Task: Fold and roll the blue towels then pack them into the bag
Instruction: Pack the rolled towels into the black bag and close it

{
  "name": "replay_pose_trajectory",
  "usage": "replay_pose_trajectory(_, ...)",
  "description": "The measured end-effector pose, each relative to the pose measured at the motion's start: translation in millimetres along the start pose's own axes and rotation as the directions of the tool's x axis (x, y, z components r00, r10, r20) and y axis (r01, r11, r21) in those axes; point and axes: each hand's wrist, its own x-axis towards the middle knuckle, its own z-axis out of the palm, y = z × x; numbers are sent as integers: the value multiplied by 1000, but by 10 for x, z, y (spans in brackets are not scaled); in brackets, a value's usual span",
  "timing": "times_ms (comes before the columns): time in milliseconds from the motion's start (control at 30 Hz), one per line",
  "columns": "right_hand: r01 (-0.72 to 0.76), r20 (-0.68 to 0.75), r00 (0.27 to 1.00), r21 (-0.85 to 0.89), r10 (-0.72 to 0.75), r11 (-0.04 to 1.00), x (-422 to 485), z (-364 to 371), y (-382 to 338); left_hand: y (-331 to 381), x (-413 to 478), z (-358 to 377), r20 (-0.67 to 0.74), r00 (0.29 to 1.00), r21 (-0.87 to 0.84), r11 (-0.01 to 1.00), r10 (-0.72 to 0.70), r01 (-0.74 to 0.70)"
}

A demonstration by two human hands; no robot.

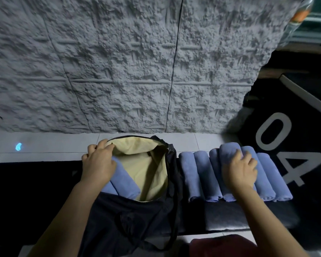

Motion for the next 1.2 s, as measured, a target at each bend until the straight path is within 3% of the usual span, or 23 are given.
replay_pose_trajectory(67,-53,89,994,-67,58,996,54,57,101,14,5,-7,1,1000,8,1000,0,0)
replay_pose_trajectory(167,-46,104,993,-148,62,988,117,109,167,24,8,-11,4,1000,17,1000,0,0)
replay_pose_trajectory(367,-18,139,990,-112,34,994,102,130,118,12,27,-37,18,1000,0,1000,8,-8)
replay_pose_trajectory(467,-4,118,993,-24,6,1000,69,30,74,24,6,-53,21,1000,9,1000,-12,12)
replay_pose_trajectory(567,36,74,996,179,-50,983,-22,-184,-104,150,-49,-67,-195,978,-87,992,73,-91)
replay_pose_trajectory(633,101,66,989,340,-131,935,-173,-329,-364,377,-122,-67,-289,940,-403,868,180,-290)
replay_pose_trajectory(667,140,71,980,423,-187,895,-277,-382,-521,540,-207,-91,-219,953,-624,720,212,-303)
replay_pose_trajectory(700,169,80,967,505,-241,846,-393,-414,-683,702,-314,-119,-94,966,-813,542,240,-214)
replay_pose_trajectory(767,189,100,940,642,-325,743,-624,-409,-967,926,-507,-166,160,937,-961,268,311,75)
replay_pose_trajectory(800,187,99,932,691,-348,698,-722,-384,-1082,967,-565,-176,244,915,-959,220,322,179)
replay_pose_trajectory(900,201,45,928,773,-369,601,-898,-314,-1290,917,-589,-248,323,904,-946,126,281,299)
replay_pose_trajectory(1033,201,43,906,833,-421,515,-1070,-331,-1426,788,-520,-246,343,908,-939,56,240,340)
replay_pose_trajectory(1200,171,117,814,887,-568,428,-1189,-369,-1442,586,-414,-161,393,900,-916,2,189,400)
